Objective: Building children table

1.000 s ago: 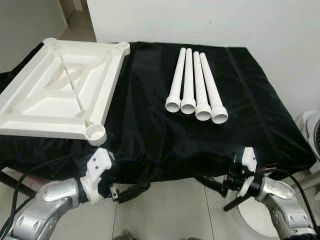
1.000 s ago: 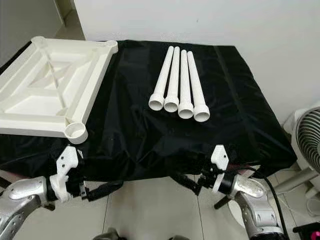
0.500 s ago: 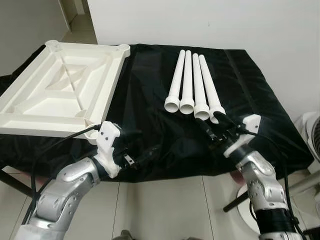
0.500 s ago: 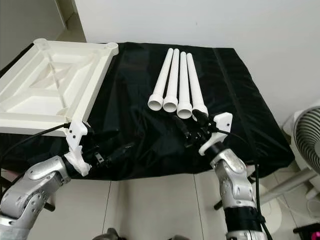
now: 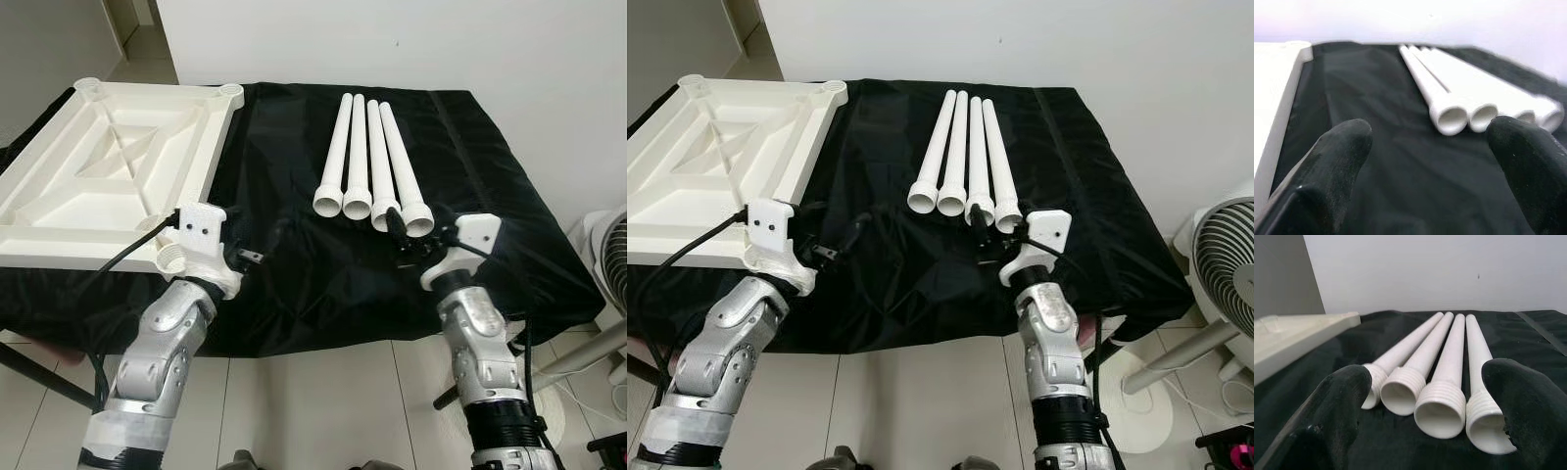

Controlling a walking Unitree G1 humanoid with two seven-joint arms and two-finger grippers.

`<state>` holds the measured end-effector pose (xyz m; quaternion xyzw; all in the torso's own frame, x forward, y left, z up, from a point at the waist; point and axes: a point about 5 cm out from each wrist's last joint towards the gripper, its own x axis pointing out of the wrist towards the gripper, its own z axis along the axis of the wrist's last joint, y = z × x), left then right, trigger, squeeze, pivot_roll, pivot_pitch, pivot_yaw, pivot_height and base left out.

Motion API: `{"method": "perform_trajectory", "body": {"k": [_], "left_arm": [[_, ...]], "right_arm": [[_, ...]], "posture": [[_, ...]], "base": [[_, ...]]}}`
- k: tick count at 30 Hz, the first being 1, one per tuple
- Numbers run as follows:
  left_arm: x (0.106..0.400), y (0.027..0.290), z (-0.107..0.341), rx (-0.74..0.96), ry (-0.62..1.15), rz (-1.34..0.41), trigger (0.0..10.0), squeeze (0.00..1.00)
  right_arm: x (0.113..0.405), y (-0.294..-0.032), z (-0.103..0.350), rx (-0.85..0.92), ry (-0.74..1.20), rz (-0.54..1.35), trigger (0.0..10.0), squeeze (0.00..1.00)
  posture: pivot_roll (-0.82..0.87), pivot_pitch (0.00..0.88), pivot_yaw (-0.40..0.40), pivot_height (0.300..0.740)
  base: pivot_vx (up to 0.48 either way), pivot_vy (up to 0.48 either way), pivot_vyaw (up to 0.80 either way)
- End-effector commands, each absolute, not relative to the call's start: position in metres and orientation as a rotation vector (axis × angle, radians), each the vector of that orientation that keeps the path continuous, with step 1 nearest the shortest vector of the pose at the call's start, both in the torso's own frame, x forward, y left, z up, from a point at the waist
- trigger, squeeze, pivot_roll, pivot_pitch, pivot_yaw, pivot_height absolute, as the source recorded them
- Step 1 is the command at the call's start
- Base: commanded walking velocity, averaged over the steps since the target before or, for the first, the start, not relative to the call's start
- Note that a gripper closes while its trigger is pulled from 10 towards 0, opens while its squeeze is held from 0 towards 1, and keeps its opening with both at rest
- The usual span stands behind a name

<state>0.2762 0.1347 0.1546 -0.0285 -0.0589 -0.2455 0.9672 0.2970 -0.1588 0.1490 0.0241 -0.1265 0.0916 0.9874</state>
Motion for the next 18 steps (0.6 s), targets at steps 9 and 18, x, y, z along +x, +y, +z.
{"method": "perform_trajectory", "body": {"k": [9,18], "left_arm": [[0.266,0.159,0.146,0.156,-0.080,-0.647,10.0,0.00],[0.287,0.180,0.150,-0.105,-0.111,-0.253,10.0,0.00]], "right_arm": [[0.296,-0.160,0.145,0.017,-0.247,0.139,10.0,0.00],[0.295,-0.161,0.145,-0.019,-0.263,0.087,10.0,0.00]], "posture": [[0.00,0.000,0.043,0.740],[0.00,0.000,0.054,0.740]], "base": [[0.000,0.000,0.00],[0.000,0.000,0.00]]}}
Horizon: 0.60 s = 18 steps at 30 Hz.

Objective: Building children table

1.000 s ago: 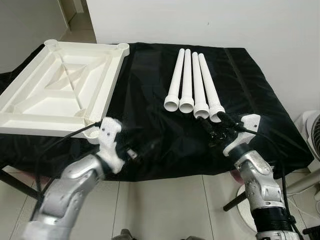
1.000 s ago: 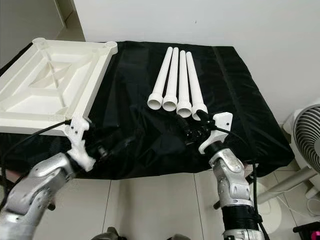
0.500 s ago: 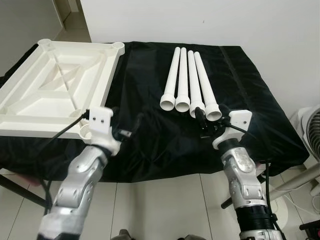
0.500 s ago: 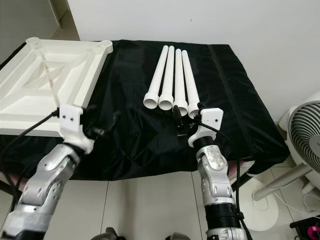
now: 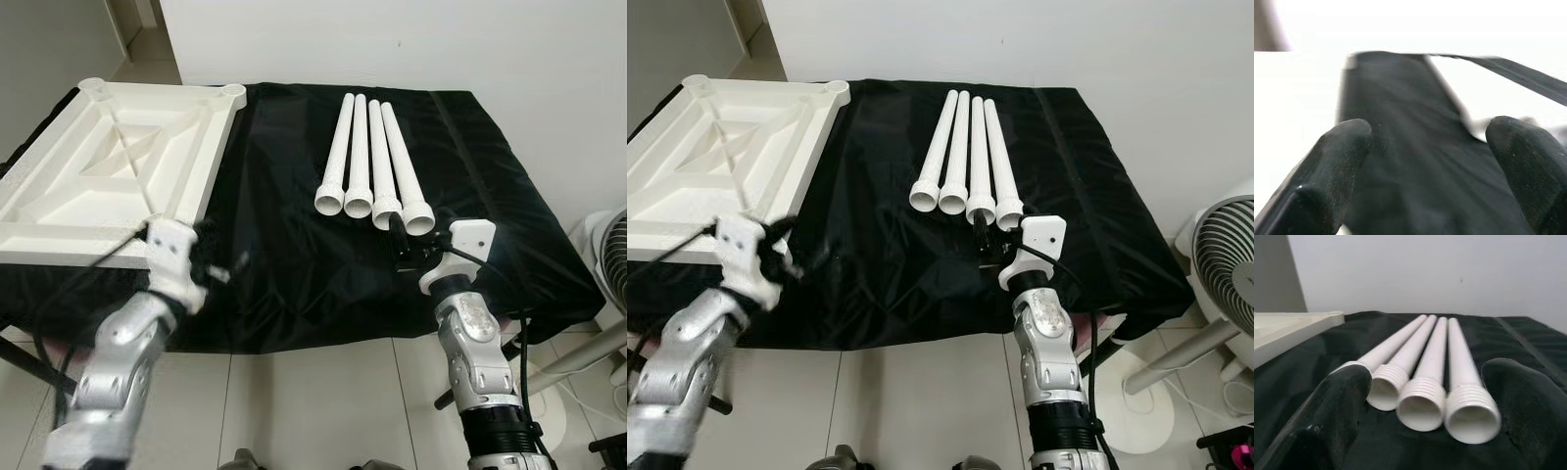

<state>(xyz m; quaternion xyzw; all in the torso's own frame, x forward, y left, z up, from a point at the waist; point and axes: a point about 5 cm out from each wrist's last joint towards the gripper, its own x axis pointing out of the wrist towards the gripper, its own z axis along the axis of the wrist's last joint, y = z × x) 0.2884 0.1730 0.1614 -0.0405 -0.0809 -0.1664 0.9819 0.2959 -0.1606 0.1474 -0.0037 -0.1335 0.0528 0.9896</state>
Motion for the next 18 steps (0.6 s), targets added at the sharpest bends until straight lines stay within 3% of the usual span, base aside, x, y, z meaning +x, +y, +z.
{"method": "perform_trajectory", "body": {"k": [1,18], "left_arm": [[0.2865,0.1797,0.1480,-0.112,-0.103,-0.239,10.0,0.00],[0.2833,0.1844,0.1519,-0.091,-0.212,-0.125,10.0,0.00]], "right_arm": [[0.2942,-0.1605,0.1442,-0.022,-0.260,0.080,10.0,0.00],[0.2884,-0.1591,0.1475,-0.050,-0.312,0.042,10.0,0.00]], "posture": [[0.00,0.000,0.054,0.740],[0.02,0.000,0.039,0.740]], "base": [[0.000,0.000,0.00],[0.000,0.000,0.00]]}}
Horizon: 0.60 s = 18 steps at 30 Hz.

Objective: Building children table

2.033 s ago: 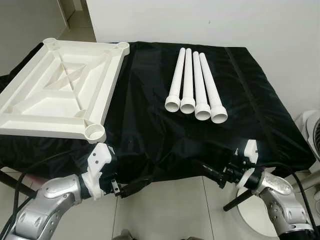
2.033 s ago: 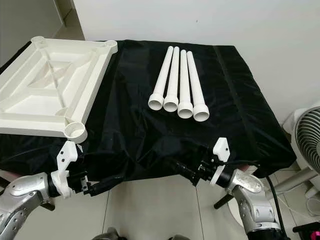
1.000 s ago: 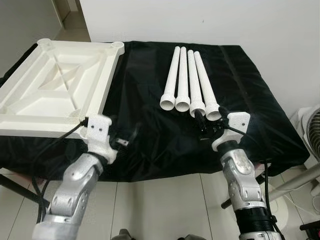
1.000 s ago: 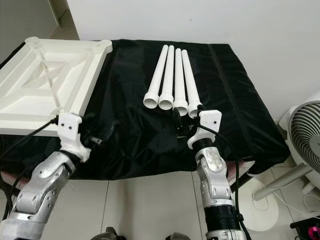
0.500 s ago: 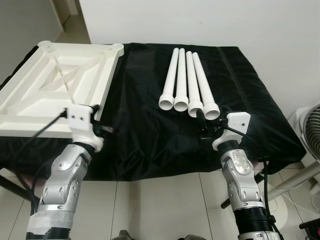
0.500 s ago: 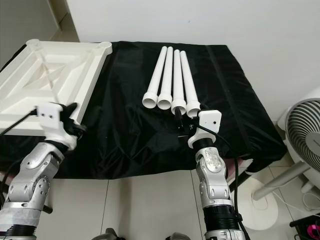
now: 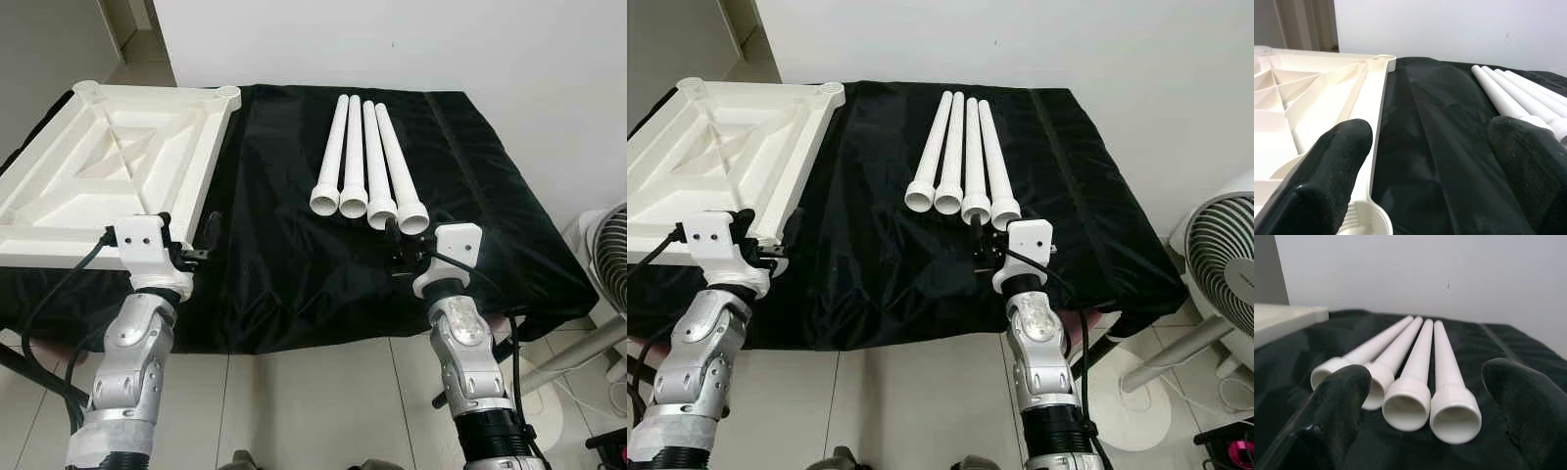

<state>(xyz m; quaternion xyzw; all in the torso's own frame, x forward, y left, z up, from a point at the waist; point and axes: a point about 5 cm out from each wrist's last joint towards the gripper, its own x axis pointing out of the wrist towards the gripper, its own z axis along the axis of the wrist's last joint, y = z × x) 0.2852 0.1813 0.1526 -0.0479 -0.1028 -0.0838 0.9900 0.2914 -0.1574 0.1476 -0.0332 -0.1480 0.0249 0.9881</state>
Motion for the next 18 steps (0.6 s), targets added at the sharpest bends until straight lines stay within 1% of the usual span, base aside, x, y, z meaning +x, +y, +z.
{"method": "perform_trajectory", "body": {"k": [1,3,6,11,16,18], "left_arm": [[0.282,0.185,0.151,-0.108,-0.214,-0.105,10.0,0.00],[0.277,0.184,0.148,-0.115,-0.217,-0.090,10.0,0.00],[0.270,0.176,0.141,-0.066,-0.190,-0.134,10.0,0.00],[0.267,0.176,0.137,-0.070,-0.168,-0.156,10.0,0.00],[0.268,0.179,0.142,-0.071,-0.180,-0.152,10.0,0.00],[0.269,0.175,0.143,-0.079,-0.189,-0.175,10.0,0.00]], "right_arm": [[0.287,-0.161,0.147,-0.029,-0.315,0.028,10.0,0.00],[0.284,-0.162,0.145,-0.015,-0.312,0.011,10.0,0.00],[0.278,-0.157,0.133,-0.040,-0.278,0.035,10.0,0.00],[0.272,-0.156,0.123,-0.054,-0.244,0.065,10.0,0.00],[0.273,-0.159,0.133,-0.078,-0.282,0.068,10.0,0.00],[0.277,-0.160,0.137,-0.081,-0.295,0.055,10.0,0.00]], "posture": [[0.02,0.000,0.039,0.740],[0.03,0.000,0.041,0.740],[0.03,0.000,0.044,0.740],[0.04,0.000,0.045,0.740],[0.04,0.000,0.043,0.740],[0.04,0.000,0.042,0.740]], "base": [[0.000,0.000,0.00],[0.000,0.000,0.00],[0.000,0.000,0.00],[0.000,0.000,0.00],[0.000,0.000,0.00],[0.000,0.000,0.00]]}}
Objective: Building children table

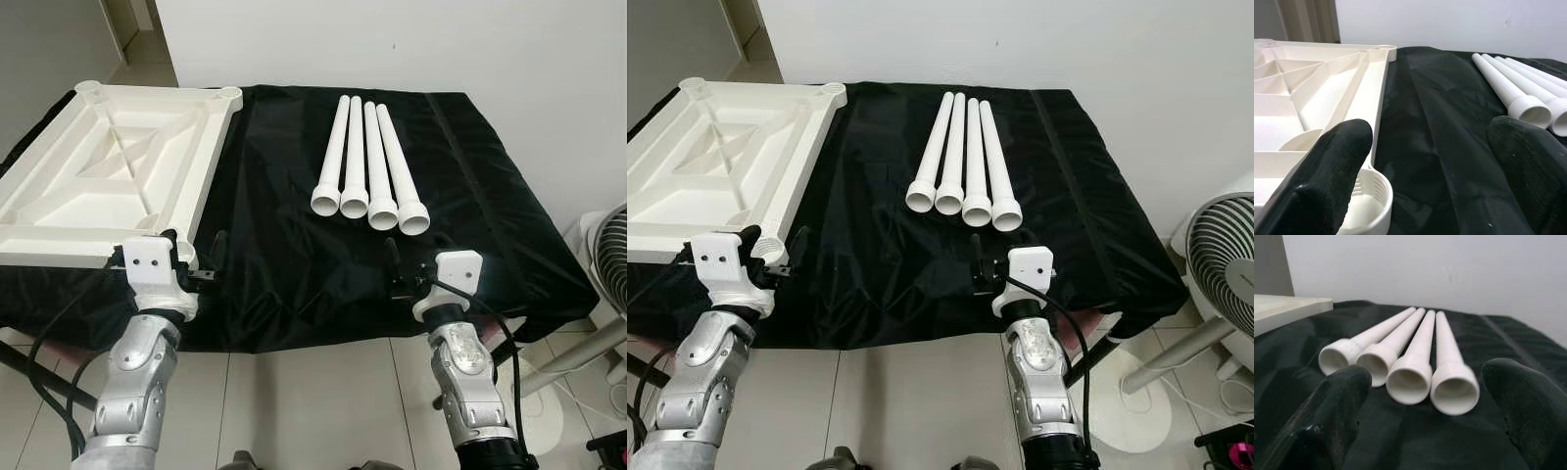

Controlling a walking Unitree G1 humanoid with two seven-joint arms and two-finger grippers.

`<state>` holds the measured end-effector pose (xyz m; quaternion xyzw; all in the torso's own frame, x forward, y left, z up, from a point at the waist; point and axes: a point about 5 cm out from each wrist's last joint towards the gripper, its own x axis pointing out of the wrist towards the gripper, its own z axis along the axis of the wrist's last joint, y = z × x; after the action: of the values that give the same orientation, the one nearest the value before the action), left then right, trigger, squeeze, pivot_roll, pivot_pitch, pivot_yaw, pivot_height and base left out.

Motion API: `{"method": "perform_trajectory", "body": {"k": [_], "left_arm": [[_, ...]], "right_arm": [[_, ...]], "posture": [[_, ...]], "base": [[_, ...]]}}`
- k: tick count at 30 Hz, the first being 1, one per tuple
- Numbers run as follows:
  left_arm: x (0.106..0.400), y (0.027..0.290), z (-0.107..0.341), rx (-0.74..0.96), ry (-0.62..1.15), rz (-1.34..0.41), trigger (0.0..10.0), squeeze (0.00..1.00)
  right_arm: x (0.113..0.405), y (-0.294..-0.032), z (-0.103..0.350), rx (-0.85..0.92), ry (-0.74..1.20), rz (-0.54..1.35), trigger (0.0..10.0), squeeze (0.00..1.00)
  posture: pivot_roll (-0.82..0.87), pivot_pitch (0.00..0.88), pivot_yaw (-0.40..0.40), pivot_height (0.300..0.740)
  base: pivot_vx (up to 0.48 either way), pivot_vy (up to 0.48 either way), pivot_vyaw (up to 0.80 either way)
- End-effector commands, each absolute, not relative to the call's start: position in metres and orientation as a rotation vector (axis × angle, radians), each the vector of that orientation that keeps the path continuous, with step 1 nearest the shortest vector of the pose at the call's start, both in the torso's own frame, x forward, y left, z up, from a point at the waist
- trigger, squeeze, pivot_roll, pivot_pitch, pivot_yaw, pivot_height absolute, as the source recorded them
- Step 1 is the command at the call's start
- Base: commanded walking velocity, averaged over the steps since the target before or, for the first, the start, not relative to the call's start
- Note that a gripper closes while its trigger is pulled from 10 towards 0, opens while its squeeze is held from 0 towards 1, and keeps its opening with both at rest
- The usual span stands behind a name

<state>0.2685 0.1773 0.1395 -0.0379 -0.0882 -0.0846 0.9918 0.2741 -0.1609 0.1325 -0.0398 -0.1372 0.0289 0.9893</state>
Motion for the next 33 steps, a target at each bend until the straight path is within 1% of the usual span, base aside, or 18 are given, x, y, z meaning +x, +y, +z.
{"method": "perform_trajectory", "body": {"k": [1,18,33], "left_arm": [[0.269,0.175,0.143,-0.079,-0.189,-0.175,10.0,0.00],[0.277,0.174,0.147,-0.085,-0.195,-0.179,10.0,0.00],[0.277,0.175,0.147,-0.081,-0.193,-0.154,10.0,0.00]], "right_arm": [[0.277,-0.160,0.137,-0.081,-0.295,0.055,10.0,0.00],[0.283,-0.158,0.142,-0.100,-0.317,0.061,10.0,0.00],[0.287,-0.160,0.142,-0.121,-0.312,0.059,10.0,0.00]], "posture": [[0.04,0.000,0.042,0.740],[0.04,0.000,0.033,0.740],[0.04,0.000,0.023,0.740]], "base": [[0.000,0.000,0.00],[0.000,0.000,0.00],[0.308,0.000,0.00]]}}
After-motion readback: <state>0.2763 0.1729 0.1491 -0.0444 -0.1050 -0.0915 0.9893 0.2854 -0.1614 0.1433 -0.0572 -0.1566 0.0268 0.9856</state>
